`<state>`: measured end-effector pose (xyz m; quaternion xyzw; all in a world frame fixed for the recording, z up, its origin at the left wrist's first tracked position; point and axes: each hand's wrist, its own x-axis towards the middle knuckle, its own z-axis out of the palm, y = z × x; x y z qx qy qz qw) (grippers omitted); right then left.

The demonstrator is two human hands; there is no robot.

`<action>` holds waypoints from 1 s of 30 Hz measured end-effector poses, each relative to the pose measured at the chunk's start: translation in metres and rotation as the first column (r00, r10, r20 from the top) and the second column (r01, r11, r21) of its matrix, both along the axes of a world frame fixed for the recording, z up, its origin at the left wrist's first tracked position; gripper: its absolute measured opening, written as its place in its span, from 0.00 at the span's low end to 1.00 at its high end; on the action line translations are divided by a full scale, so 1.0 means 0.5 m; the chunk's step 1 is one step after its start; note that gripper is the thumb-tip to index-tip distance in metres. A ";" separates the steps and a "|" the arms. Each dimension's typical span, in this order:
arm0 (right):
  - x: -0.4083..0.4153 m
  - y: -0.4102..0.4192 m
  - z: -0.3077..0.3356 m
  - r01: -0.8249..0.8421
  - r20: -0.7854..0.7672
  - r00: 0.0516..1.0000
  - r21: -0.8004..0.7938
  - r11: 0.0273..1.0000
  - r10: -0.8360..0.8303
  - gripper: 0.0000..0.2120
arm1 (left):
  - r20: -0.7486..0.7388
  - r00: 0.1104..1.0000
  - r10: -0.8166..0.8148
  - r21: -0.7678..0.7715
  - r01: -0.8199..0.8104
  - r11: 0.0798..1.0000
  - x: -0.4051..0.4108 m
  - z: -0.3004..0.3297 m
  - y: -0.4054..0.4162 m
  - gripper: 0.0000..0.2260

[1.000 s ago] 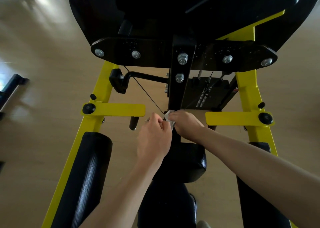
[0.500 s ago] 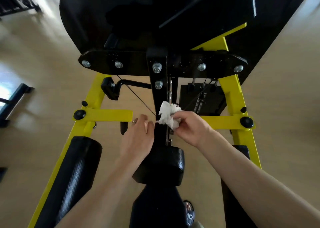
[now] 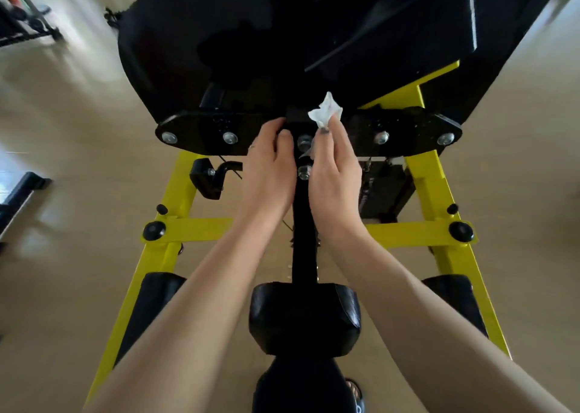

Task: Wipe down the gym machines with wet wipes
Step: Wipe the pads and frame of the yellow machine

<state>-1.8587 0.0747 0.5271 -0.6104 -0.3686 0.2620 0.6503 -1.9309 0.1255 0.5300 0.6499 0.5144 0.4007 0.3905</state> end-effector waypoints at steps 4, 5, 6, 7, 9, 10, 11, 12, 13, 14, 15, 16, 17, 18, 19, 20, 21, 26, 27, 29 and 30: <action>-0.023 0.005 -0.047 0.154 -0.046 0.986 -0.132 0.979 -0.161 0.16 | -0.023 1.000 -0.012 0.006 0.012 1.000 -0.004 -0.011 0.007 0.14; -0.028 0.006 -0.047 0.159 -0.095 0.980 -0.159 0.974 -0.175 0.16 | -0.025 0.999 -0.021 -0.001 0.021 1.000 -0.006 -0.014 0.006 0.14; -0.031 0.007 -0.039 0.160 -0.152 0.971 -0.171 0.972 -0.187 0.17 | -0.019 0.999 -0.031 -0.006 0.031 1.000 -0.008 -0.015 0.006 0.14; -0.033 0.011 -0.024 0.154 -0.220 0.958 -0.152 0.976 -0.185 0.17 | -0.007 0.999 -0.039 -0.009 0.039 0.999 -0.010 -0.012 0.007 0.14; -0.035 0.023 0.005 0.155 -0.289 0.943 -0.057 0.986 -0.165 0.18 | 0.032 0.998 -0.047 -0.015 0.047 0.999 -0.010 -0.005 0.010 0.14; -0.035 0.026 0.014 0.155 -0.263 0.953 -0.017 0.988 -0.154 0.18 | 0.050 0.998 -0.046 -0.022 0.048 0.999 -0.010 -0.001 0.009 0.14; -0.038 0.025 0.019 0.150 -0.205 0.968 0.000 0.989 -0.147 0.18 | 0.062 0.997 -0.045 -0.032 0.047 0.998 -0.010 0.001 0.006 0.14; -0.039 0.022 0.016 0.152 -0.144 0.978 -0.002 0.988 -0.150 0.16 | 0.069 0.997 -0.042 -0.050 0.046 0.998 -0.010 0.002 0.004 0.14; -0.039 0.016 0.004 0.161 -0.099 0.982 -0.032 0.986 -0.164 0.16 | 0.070 0.997 -0.038 -0.072 0.043 0.996 -0.010 0.002 0.001 0.13; -0.038 0.009 -0.010 0.167 -0.090 0.981 -0.079 0.983 -0.174 0.17 | 0.064 0.997 -0.030 -0.088 0.036 0.996 -0.010 0.000 -0.004 0.12; -0.036 0.004 -0.026 0.157 -0.113 0.979 -0.129 0.979 -0.172 0.17 | 0.044 0.999 -0.018 -0.086 0.022 0.996 -0.010 0.000 -0.013 0.12; -0.034 -0.001 -0.037 0.137 -0.146 0.976 -0.169 0.976 -0.162 0.18 | 0.010 1.000 -0.005 -0.063 0.005 0.998 -0.009 -0.001 -0.023 0.12; -0.032 -0.007 -0.038 0.110 -0.191 0.971 -0.182 0.977 -0.145 0.18 | -0.025 1.000 0.005 -0.013 -0.005 1.000 -0.008 0.000 -0.034 0.12; -0.029 -0.007 -0.034 0.086 -0.242 0.962 -0.169 0.982 -0.126 0.18 | -0.051 0.999 0.011 0.055 -0.009 0.998 -0.008 0.002 -0.041 0.13; -0.027 -0.005 -0.025 0.072 -0.282 0.953 -0.137 0.988 -0.109 0.19 | -0.058 0.998 0.014 0.116 -0.007 0.993 -0.006 0.003 -0.046 0.14; -0.026 -0.002 -0.016 0.065 -0.298 0.950 -0.092 0.994 -0.090 0.19 | -0.044 0.999 0.012 0.142 -0.006 0.990 -0.005 0.005 -0.048 0.14; -0.024 0.003 -0.007 0.059 -0.278 0.958 -0.045 0.997 -0.069 0.19 | 0.002 1.000 0.004 0.128 -0.004 0.992 -0.004 0.009 -0.046 0.13; 0.017 0.014 -0.015 0.013 0.512 0.859 -0.011 1.000 -0.006 0.22 | 0.235 0.972 0.011 -0.012 -0.009 1.000 -0.006 0.024 -0.018 0.08; 0.033 0.016 -0.025 -0.008 0.665 0.746 0.007 1.000 0.001 0.22 | 0.223 0.975 0.003 0.010 -0.005 1.000 -0.009 0.025 -0.014 0.07; 0.061 0.027 -0.034 -0.058 0.847 0.531 0.056 0.997 -0.017 0.21 | 0.193 0.981 -0.033 0.052 0.024 0.998 -0.015 0.027 -0.005 0.04; 0.072 0.035 -0.033 -0.086 0.893 0.450 0.069 0.994 -0.023 0.20 | 0.185 0.981 -0.051 0.060 0.040 0.997 -0.016 0.029 -0.002 0.04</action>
